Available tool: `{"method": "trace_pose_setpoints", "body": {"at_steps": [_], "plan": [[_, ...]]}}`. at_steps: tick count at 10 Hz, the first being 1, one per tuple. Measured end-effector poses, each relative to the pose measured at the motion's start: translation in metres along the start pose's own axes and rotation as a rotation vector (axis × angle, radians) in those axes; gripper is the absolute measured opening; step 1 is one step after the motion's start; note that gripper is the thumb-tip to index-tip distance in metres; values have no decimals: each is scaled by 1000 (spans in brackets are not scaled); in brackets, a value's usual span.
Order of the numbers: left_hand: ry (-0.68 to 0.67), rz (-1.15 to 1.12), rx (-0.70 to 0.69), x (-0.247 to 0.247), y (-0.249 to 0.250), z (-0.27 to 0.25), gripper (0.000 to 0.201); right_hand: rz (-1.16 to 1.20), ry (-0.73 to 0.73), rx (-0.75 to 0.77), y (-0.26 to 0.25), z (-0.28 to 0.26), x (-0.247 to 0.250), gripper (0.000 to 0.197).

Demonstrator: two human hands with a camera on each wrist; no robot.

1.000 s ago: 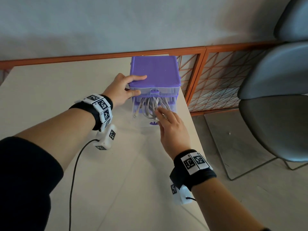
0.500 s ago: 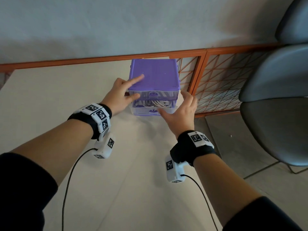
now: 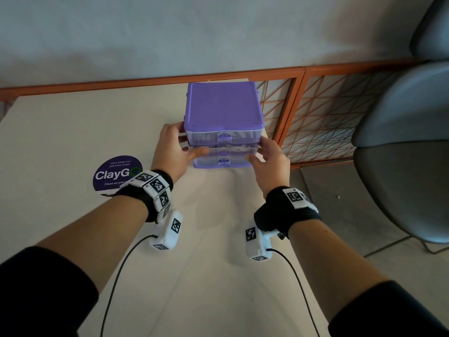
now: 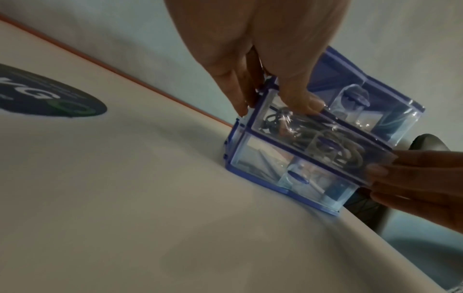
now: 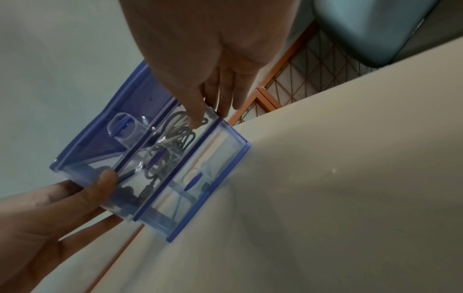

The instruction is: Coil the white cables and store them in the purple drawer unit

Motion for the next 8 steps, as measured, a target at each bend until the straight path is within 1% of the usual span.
{"method": "trace_pose_setpoints", "body": {"at_steps": [1, 2, 3, 4, 5, 6, 7, 8], "plan": [[70, 35, -7, 2, 1, 0, 63, 35, 73, -42, 7, 7, 2, 36], [88, 74, 12, 2, 4, -1, 59, 39, 89, -65, 12, 14, 1, 32], [81, 55, 29, 2, 5, -2, 57, 11, 69, -75, 12, 17, -1, 32], [76, 35, 40, 4, 5, -5, 56, -44, 39, -42, 4, 17, -1, 30], [43, 9, 46, 4, 4, -6, 56, -84, -8, -36, -4, 13, -1, 32], [-19, 36, 41, 4, 5, -10, 56, -119, -74, -47, -5, 5, -2, 36], [-99, 47, 73, 7, 0, -17, 69, -117, -101, -67, -10, -5, 0, 39], [-130, 21, 145, 12, -6, -36, 79, -104, -58, -77, -18, -20, 15, 39]]}}
Point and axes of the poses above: each hand's wrist, its own z-axis towards the middle knuckle, its own x-axis out of the back of the hand, y = z × x, the point moved 7 cm from there along z, towards the middle knuckle, and after that the axes turned 8 degrees about x, right-handed, at the moved point
